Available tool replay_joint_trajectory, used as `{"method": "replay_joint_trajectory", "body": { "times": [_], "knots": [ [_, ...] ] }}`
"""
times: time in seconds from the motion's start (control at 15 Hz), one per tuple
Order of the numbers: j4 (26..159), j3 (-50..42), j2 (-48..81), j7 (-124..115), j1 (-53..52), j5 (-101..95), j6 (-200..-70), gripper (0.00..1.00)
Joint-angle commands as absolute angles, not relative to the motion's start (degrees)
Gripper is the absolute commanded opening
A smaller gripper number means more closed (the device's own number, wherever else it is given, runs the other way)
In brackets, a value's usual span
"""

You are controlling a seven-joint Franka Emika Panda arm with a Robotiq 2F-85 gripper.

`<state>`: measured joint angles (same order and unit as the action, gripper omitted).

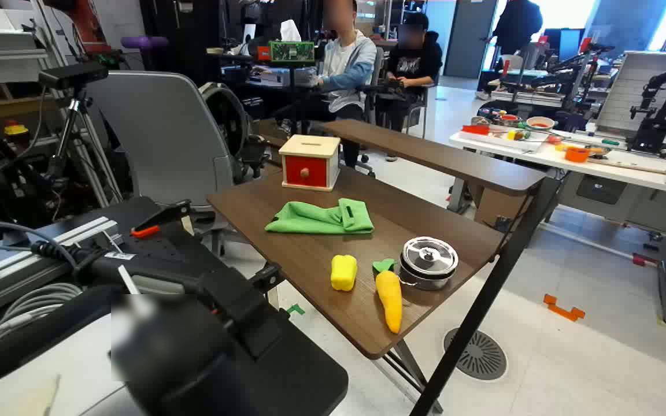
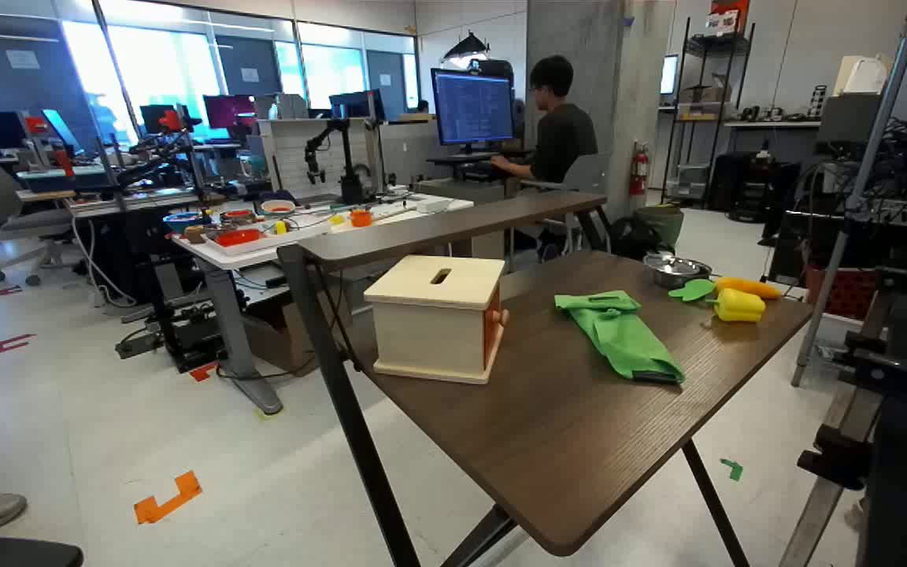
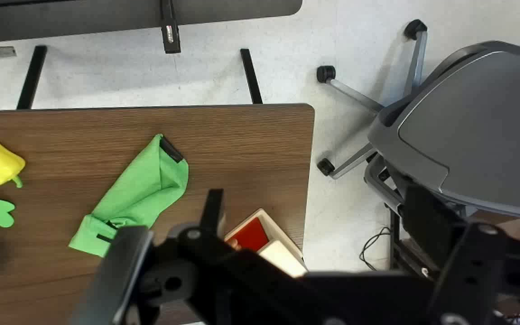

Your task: Remove the lid from the pot and put it on the table

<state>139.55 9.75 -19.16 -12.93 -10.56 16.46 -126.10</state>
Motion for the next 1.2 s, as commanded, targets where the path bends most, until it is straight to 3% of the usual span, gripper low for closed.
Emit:
{"method": "replay_joint_trajectory", "body": {
  "times": [0.0,0.6,1.13],
  "knots": [
    [139.39,9.94,-19.18,-12.88,-10.34,16.51,-125.97,1.00],
    [141.44,7.38,-15.98,-11.97,-7.18,15.77,-128.77,1.00],
    [133.90,-1.64,2.20,-11.50,2.17,15.08,-132.70,1.00]
  ]
}}
